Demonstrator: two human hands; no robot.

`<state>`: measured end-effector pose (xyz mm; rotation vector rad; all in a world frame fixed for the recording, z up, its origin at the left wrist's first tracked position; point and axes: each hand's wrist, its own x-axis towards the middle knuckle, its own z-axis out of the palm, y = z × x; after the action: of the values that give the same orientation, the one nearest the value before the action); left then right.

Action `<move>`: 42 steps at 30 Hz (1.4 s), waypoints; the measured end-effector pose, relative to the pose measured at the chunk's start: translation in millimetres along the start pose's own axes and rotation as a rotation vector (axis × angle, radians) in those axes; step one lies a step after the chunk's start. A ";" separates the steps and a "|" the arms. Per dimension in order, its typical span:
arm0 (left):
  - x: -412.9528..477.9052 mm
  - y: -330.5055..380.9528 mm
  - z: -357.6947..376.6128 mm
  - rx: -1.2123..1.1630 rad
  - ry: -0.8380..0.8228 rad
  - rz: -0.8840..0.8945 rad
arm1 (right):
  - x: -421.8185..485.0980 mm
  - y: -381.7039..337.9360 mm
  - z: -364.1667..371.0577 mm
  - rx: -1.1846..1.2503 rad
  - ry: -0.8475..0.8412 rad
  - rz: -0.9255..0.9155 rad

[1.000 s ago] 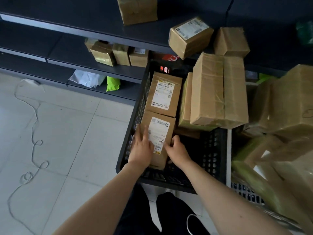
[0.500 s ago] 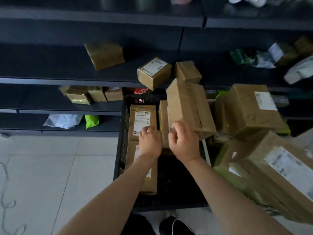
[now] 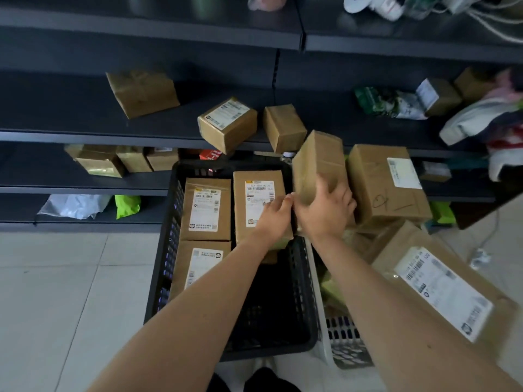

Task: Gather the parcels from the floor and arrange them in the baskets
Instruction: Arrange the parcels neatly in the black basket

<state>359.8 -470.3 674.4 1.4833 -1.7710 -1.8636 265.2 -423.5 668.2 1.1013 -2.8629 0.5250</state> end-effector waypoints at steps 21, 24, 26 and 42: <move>-17.9 -28.1 -24.6 -0.984 0.237 -0.157 | 9.8 -49.6 -71.1 0.626 -0.142 -0.318; -34.1 -42.0 -33.0 -0.907 0.223 -0.168 | -0.6 -55.7 -69.3 0.811 -0.632 -0.183; -40.8 -56.2 -40.8 -0.805 0.179 -0.130 | -13.6 -53.0 -65.1 0.840 -0.751 -0.182; -110.3 -113.9 -52.9 -0.368 0.347 -0.130 | -111.7 30.3 2.0 1.045 -0.839 0.133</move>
<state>507.3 -396.2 647.9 1.6743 -1.1347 -1.7352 329.1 -331.0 640.9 1.4644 -3.3290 2.2050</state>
